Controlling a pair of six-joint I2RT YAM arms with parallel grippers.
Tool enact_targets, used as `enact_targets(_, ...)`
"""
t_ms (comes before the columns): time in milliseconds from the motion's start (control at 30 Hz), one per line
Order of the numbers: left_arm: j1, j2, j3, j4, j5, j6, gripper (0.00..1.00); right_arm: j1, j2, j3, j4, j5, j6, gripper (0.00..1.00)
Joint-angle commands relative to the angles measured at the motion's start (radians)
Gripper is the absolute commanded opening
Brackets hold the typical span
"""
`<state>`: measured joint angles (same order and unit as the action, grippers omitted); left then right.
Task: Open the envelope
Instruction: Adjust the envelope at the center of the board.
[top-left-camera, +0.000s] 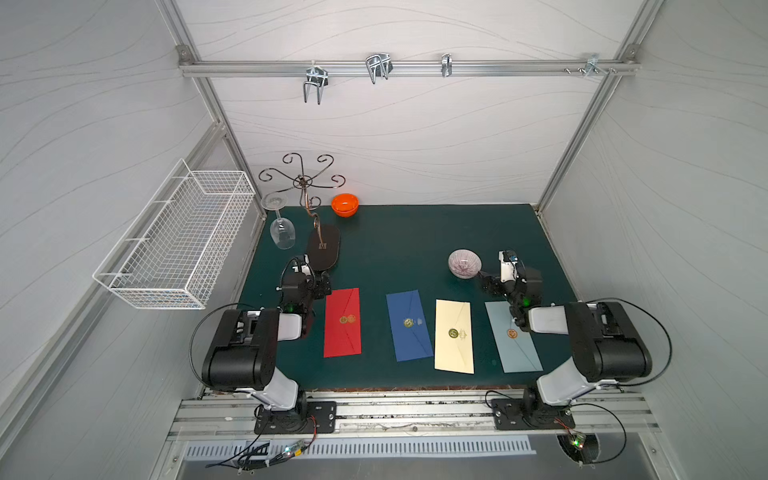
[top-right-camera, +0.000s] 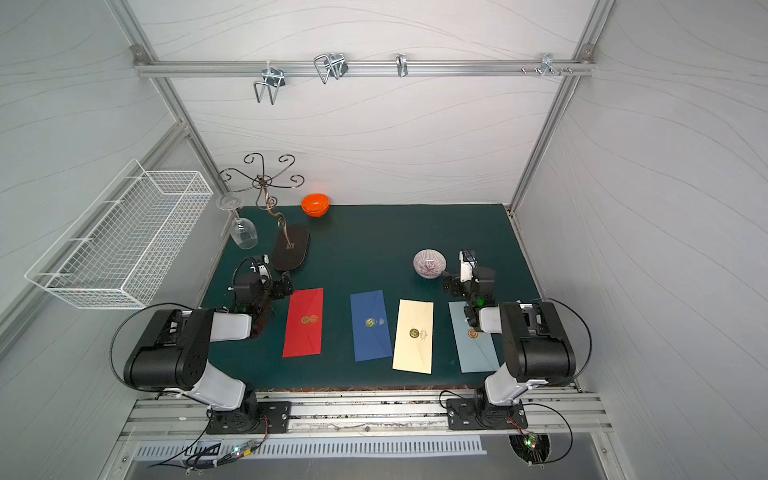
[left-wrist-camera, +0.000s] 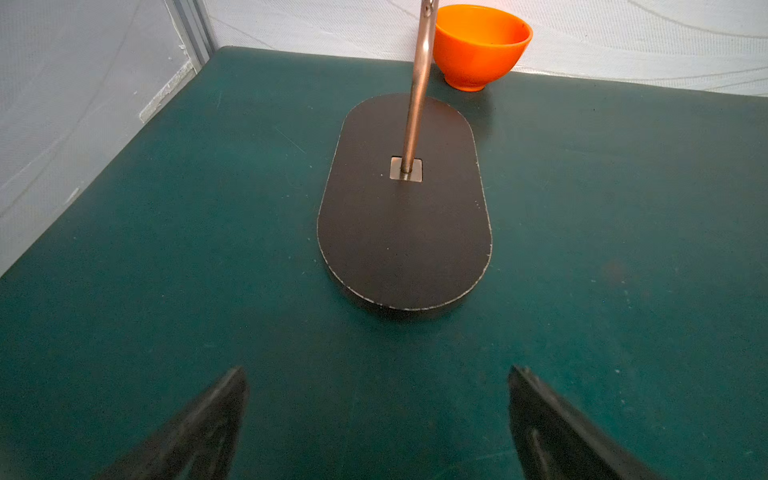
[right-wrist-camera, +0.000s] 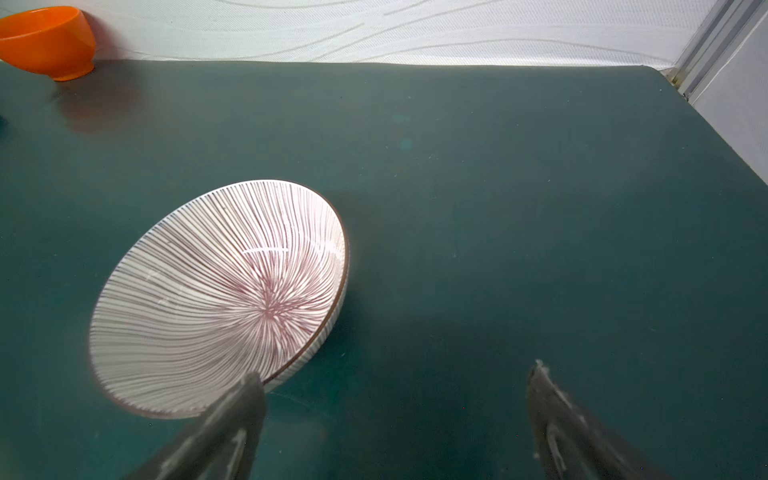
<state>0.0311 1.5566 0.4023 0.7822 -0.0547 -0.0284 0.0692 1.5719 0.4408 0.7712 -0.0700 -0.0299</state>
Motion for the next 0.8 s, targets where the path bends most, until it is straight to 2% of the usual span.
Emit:
enact_targets(0,0.002,0.002,0.019,0.061,0.009,0.002,1.0,-0.006,0.01,0.015,0.02,-0.014,0.008,0.99)
enact_targets(667,0.003,0.003,0.018,0.065,0.012,0.002,1.0,-0.024,0.016,0.016,0.022,-0.049,0.022,0.99)
enact_targets(767,0.008,-0.003,0.003,0.081,0.078,0.021,1.0,-0.026,0.014,0.012,0.031,-0.057,0.022,0.99)
